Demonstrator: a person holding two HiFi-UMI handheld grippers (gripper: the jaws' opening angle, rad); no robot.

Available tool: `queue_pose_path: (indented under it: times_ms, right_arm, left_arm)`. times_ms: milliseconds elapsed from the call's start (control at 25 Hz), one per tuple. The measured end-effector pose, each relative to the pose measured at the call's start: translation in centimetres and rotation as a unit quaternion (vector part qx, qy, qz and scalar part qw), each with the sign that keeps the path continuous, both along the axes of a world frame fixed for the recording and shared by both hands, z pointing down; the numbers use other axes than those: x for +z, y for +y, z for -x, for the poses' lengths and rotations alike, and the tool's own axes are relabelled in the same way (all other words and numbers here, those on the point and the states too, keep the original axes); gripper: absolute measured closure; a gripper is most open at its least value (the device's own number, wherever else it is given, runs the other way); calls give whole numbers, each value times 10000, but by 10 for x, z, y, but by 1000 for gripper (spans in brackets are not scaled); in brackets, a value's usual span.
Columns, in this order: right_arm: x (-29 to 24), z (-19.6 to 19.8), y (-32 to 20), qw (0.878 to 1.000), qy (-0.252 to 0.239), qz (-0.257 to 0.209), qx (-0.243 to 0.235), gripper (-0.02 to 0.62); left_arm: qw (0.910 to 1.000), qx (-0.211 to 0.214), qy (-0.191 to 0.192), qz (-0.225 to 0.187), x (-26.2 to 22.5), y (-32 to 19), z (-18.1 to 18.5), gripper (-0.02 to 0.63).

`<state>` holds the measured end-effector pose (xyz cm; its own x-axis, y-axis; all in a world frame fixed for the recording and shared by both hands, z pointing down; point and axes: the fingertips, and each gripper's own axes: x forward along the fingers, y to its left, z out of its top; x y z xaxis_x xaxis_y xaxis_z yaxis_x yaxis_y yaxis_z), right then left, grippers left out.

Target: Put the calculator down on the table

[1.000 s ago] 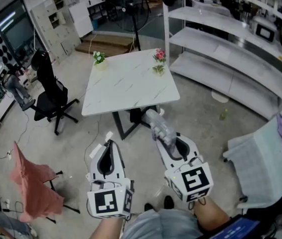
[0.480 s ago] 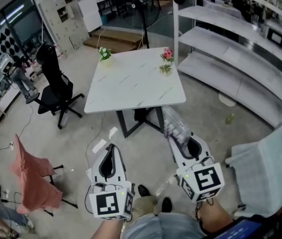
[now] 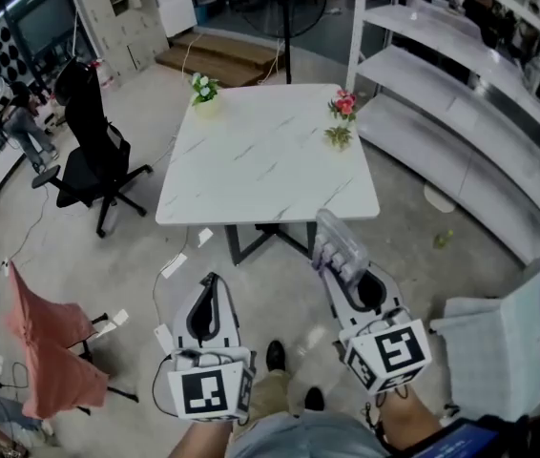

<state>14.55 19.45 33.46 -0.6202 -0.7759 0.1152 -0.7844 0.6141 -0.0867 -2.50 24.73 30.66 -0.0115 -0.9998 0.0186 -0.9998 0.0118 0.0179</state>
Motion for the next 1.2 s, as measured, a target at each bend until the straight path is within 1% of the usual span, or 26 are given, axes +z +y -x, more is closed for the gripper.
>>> queue_pose_path:
  times_ms: [160,320,480,600,720,920,1080,1200]
  right_arm:
    - [-1,37,-47,10000,67,55,-16,449]
    - [-15,65,-89,10000,48,-63,38,449]
    - [-32,84,-118,9996,-9,-251,98,449]
    - [-37,95,-135,9994,-24,-324,150,449]
    - [-36,101,-150,9993,-3,-308,216,449]
    - [-28,107,-175,9994,43,-197,286,449]
    - [-20,110,-205,9994,33,-95,319,449]
    - [-11,114,-233,9995,14,-12,301,449]
  left_arm:
    - [10000,59,52,-29,-3,-51,34,598]
    - [9998,117,-8,-151,-19,-96,64,598]
    - [9988,266,-74,-410,-34,-129,83,598]
    - [9985,322,-74,-440,-39,-150,92,598]
    - [9984,419,-95,-372,-33,-168,96,598]
    - [9986,511,-80,-132,-13,-194,100,598]
    - [9990,432,-98,98,-2,-223,107,598]
    - [9988,450,-100,190,11,-248,112,598]
